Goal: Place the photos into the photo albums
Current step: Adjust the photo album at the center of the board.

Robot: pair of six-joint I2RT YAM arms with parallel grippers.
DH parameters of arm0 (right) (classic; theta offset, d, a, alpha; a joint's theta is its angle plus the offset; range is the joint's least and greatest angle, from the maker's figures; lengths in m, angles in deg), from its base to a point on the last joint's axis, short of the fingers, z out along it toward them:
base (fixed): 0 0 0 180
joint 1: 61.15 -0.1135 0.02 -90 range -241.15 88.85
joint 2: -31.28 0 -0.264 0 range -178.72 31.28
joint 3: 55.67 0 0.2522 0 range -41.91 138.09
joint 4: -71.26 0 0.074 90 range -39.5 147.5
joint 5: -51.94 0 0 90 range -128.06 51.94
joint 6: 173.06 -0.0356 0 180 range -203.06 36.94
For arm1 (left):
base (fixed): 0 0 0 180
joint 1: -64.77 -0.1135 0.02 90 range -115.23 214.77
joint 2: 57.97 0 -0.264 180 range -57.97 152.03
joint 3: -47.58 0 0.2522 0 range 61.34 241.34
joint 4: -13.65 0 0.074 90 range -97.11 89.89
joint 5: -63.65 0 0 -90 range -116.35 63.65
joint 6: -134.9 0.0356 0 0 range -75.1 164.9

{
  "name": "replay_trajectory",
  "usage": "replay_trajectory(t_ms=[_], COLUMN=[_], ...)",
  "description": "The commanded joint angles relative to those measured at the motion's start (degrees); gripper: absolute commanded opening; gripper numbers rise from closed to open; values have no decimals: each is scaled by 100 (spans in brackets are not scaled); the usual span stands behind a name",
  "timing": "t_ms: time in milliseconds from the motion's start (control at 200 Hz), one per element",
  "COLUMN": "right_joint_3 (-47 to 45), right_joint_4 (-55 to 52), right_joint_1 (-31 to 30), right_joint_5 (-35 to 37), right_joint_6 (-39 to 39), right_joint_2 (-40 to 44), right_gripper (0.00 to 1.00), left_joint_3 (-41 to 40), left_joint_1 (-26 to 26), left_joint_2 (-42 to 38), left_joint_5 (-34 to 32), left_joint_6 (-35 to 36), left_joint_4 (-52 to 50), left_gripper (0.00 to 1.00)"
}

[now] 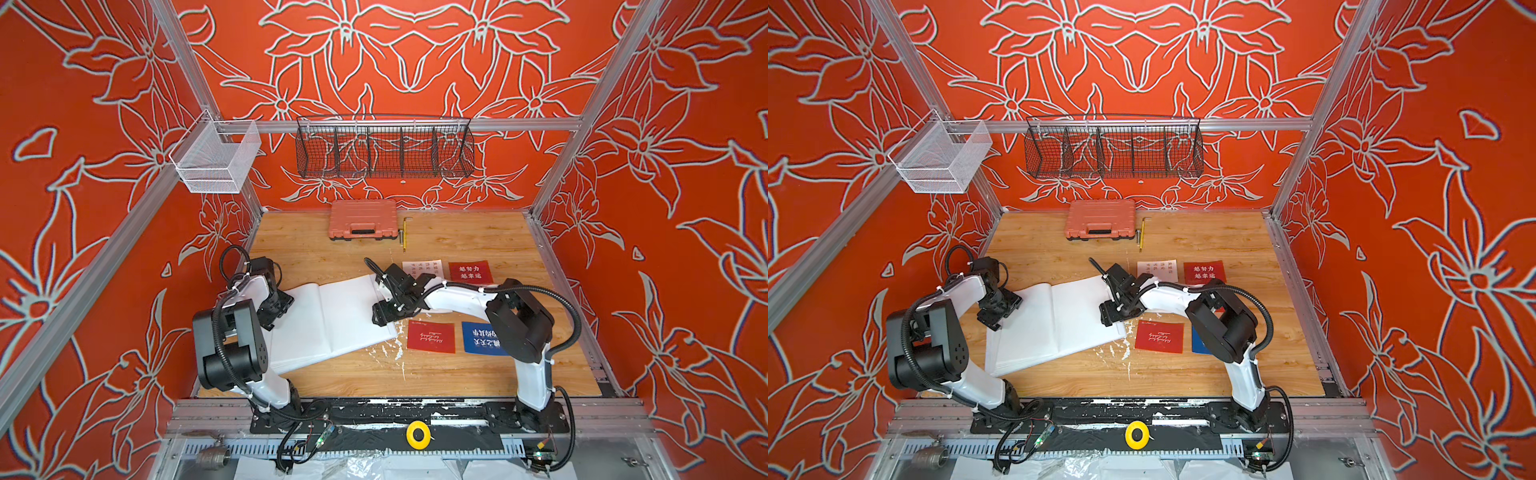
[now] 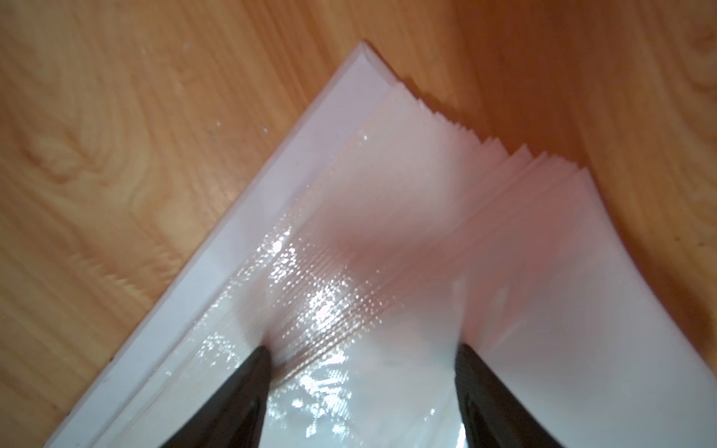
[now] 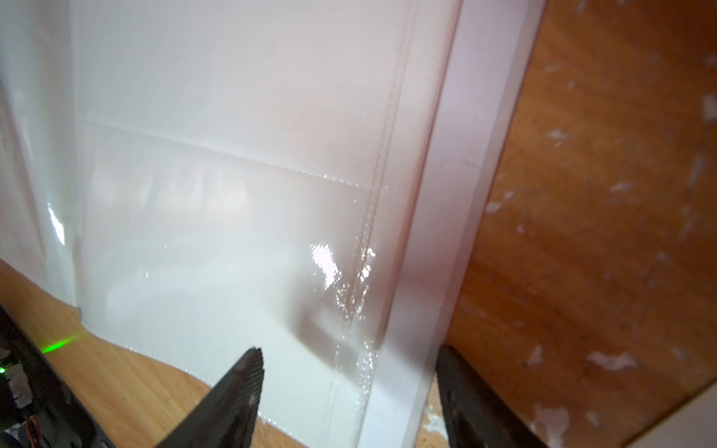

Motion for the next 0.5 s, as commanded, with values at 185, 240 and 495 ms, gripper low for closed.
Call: replay_trajectory(t_ms=[185,240,495], right_joint_3=[377,578,2003], right_joint_4=[-921,-1020,-1283], right_joint_1=[-142,-142,36], right_joint_5=[478,531,279], right_joint_6=[371,495,945], right_joint_2=[398,363,-442], right_gripper=[75,76,76], left_joint_3=[-276,-178,-406], left_joint_1=[384,502,980], left_joint_2=[-1410,-1766,-2737], left_joint_5=[16,-29,214], left_joint_6=[148,157,-399], left_joint_4=[-181,-417,-1242], left_gripper=[78,79,82])
